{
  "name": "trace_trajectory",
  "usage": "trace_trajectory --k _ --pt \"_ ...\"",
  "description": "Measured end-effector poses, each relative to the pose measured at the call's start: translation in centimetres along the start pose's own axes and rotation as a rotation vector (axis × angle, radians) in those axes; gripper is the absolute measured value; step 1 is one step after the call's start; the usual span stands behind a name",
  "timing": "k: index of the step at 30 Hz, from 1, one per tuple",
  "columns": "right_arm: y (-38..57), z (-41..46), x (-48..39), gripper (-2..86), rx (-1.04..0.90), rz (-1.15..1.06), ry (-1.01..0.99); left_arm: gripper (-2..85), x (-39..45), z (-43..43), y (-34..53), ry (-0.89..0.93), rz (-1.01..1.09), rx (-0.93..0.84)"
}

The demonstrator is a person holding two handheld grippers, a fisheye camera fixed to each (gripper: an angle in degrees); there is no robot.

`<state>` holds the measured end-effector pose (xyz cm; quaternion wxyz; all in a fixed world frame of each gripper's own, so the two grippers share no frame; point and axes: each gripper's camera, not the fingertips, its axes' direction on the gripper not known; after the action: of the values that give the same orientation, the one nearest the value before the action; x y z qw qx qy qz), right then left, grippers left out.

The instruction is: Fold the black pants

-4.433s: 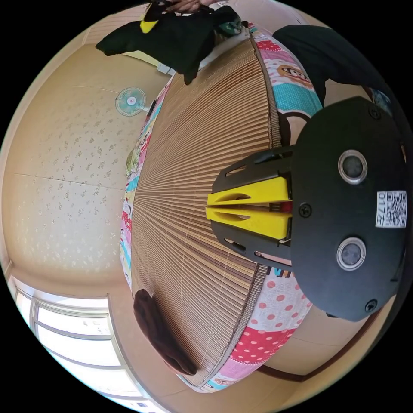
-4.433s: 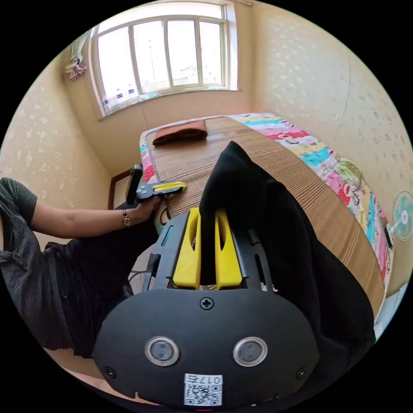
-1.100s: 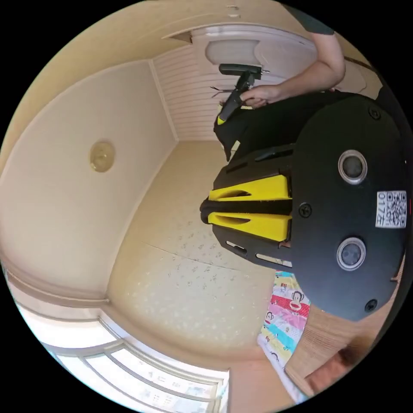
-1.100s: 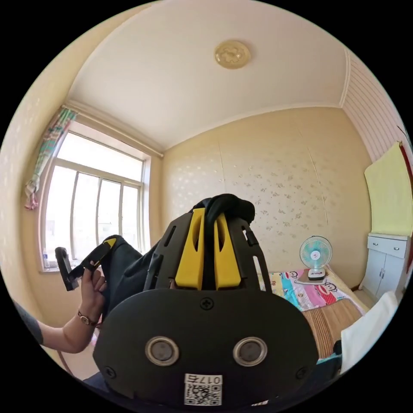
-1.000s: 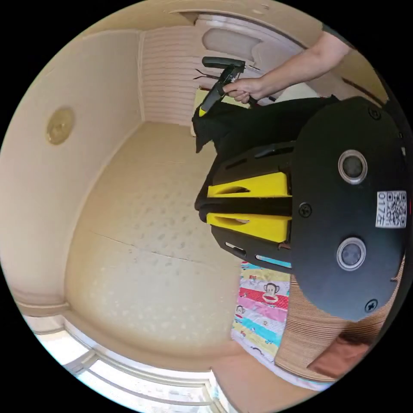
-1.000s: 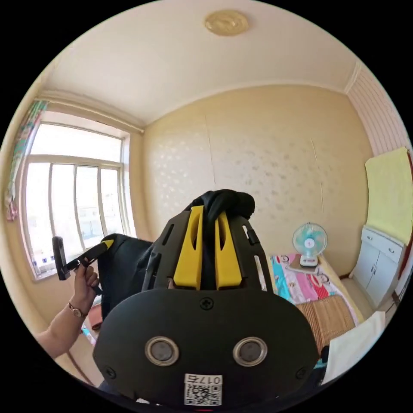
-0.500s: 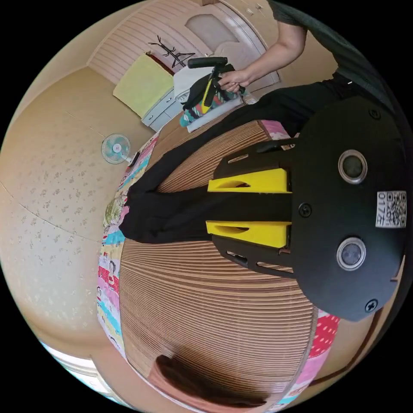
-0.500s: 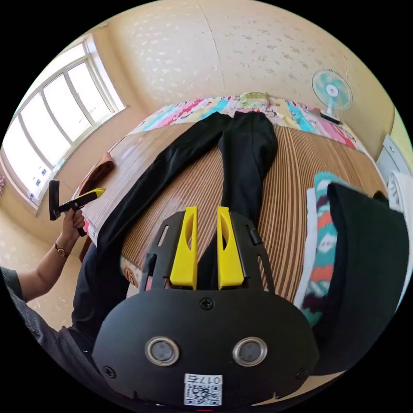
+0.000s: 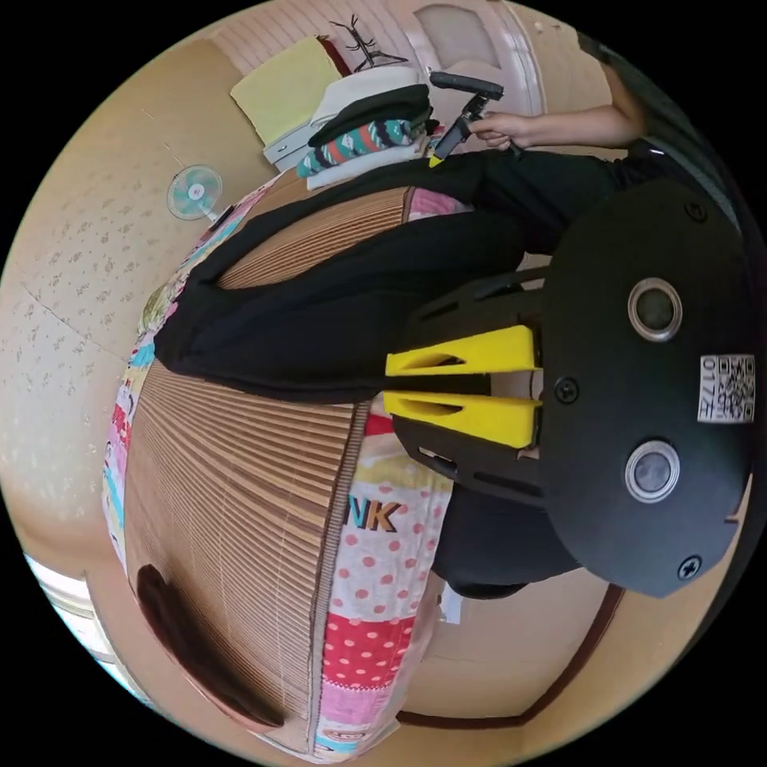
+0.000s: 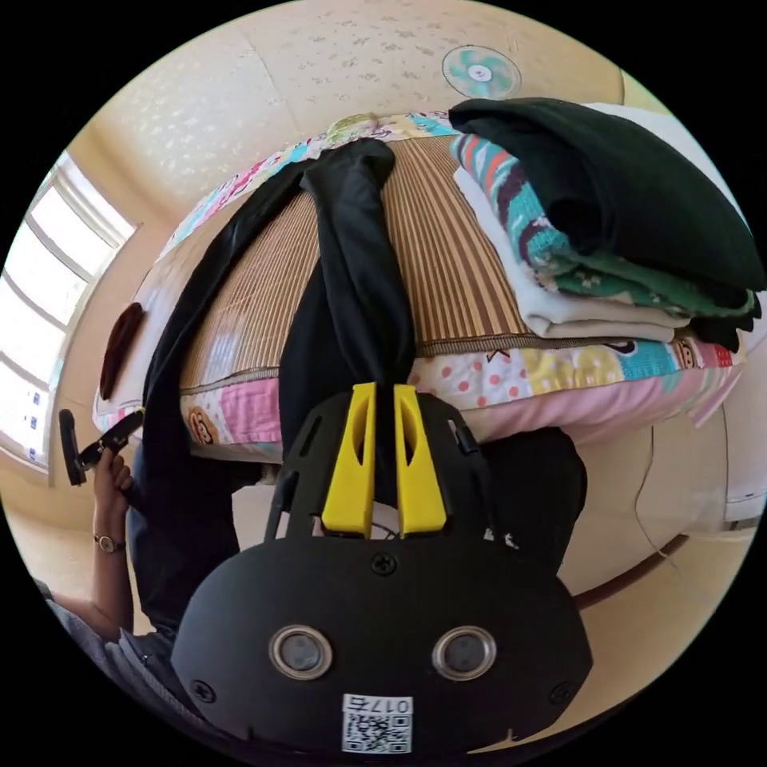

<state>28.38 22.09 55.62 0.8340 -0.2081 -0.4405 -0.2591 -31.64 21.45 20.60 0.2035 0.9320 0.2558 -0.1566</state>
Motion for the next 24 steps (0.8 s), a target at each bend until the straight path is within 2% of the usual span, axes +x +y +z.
trace_trajectory --k 1,3,5,6,8,9,11,13,15,17,19,24 --pt "-0.4 -2.0 0.5 4.1 0.045 0.023 -0.037 3.9 -0.2 -0.2 -0.1 0.05 0.016 -0.02" --pt "-0.6 -6.2 0.1 3.4 0.16 0.002 -0.106 3.7 -1.2 -2.5 0.7 0.42 0.108 0.02" --pt "-0.4 -10.4 -2.0 3.0 0.275 -0.098 -0.117 3.7 -2.7 -4.1 1.9 0.611 0.103 0.08" --pt "-0.1 -12.3 -3.8 2.8 0.325 -0.182 -0.101 3.8 -4.0 -4.3 2.7 0.624 0.053 0.076" --pt "0.3 -13.3 -6.6 2.7 0.333 -0.312 -0.103 4.1 -5.9 -3.6 3.8 0.504 -0.059 -0.005" --pt "0.4 -12.6 -8.0 2.6 0.288 -0.376 -0.142 4.6 -7.0 -3.1 4.6 0.401 -0.114 -0.055" --pt "0.4 -9.8 -9.2 2.5 0.177 -0.404 -0.233 4.8 -8.1 -3.0 5.9 0.306 -0.166 -0.071" --pt "0.5 -4.0 -9.9 2.4 -0.073 -0.401 -0.313 4.7 -8.5 -4.0 6.7 0.345 -0.16 -0.028" --pt "1.0 -0.8 -9.7 2.2 -0.207 -0.375 -0.296 4.7 -8.2 -5.7 7.1 0.355 -0.136 0.032" --pt "1.6 -0.5 -8.9 2.0 -0.207 -0.374 -0.364 4.9 -7.7 -6.8 7.0 0.315 -0.11 0.032" --pt "1.4 -2.0 -6.8 2.3 -0.12 -0.344 -0.389 5.6 -6.9 -7.5 6.7 0.296 -0.066 0.013" --pt "-1.4 -3.9 1.7 6.8 -0.018 -0.063 -0.129 6.6 -5.7 -7.7 6.8 0.309 0.027 -0.045"
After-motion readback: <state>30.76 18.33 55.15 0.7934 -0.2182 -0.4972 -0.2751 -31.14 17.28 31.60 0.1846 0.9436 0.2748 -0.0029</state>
